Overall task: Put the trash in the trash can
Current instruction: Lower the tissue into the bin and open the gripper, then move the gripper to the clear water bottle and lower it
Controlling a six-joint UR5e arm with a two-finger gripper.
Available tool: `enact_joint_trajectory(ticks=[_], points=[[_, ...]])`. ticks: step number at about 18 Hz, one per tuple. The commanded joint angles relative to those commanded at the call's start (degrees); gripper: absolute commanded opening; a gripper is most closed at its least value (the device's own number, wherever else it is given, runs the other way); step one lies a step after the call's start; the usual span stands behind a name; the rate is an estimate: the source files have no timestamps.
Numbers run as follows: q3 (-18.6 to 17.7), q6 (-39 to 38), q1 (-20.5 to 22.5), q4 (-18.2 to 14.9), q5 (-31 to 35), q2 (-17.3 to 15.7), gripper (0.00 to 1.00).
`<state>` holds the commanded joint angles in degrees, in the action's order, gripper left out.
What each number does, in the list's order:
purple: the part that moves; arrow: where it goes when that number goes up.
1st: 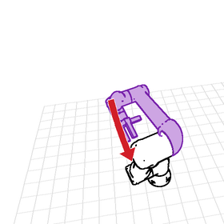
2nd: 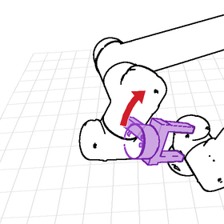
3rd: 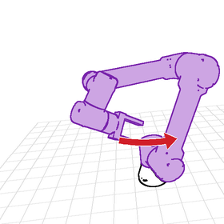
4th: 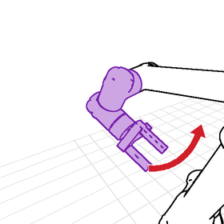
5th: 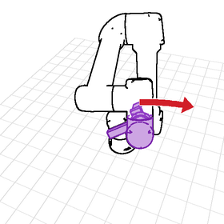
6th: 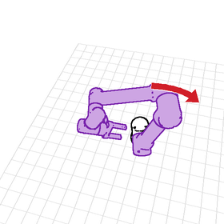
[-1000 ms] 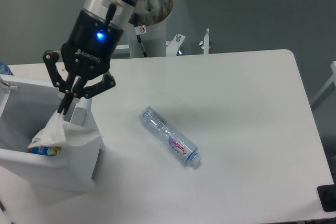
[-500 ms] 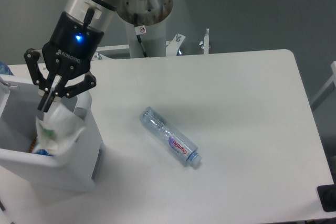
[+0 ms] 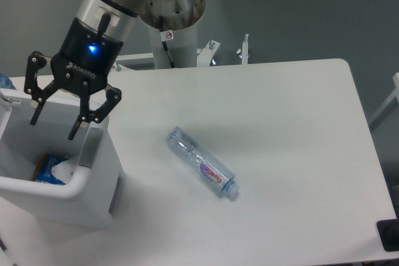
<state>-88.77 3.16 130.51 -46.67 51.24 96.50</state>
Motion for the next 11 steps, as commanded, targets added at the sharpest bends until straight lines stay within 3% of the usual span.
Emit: enact_joint_trajectory(ticks=[3,8,11], points=[[-0.2,-0.1,2.1,-0.3,1.4,-0.1,0.72],[0.8,-0.2,4.9,-1.9,9.1,0.6,0.72],[2.5,-0.2,6.5,-4.6,10.1,4.1,0.74]])
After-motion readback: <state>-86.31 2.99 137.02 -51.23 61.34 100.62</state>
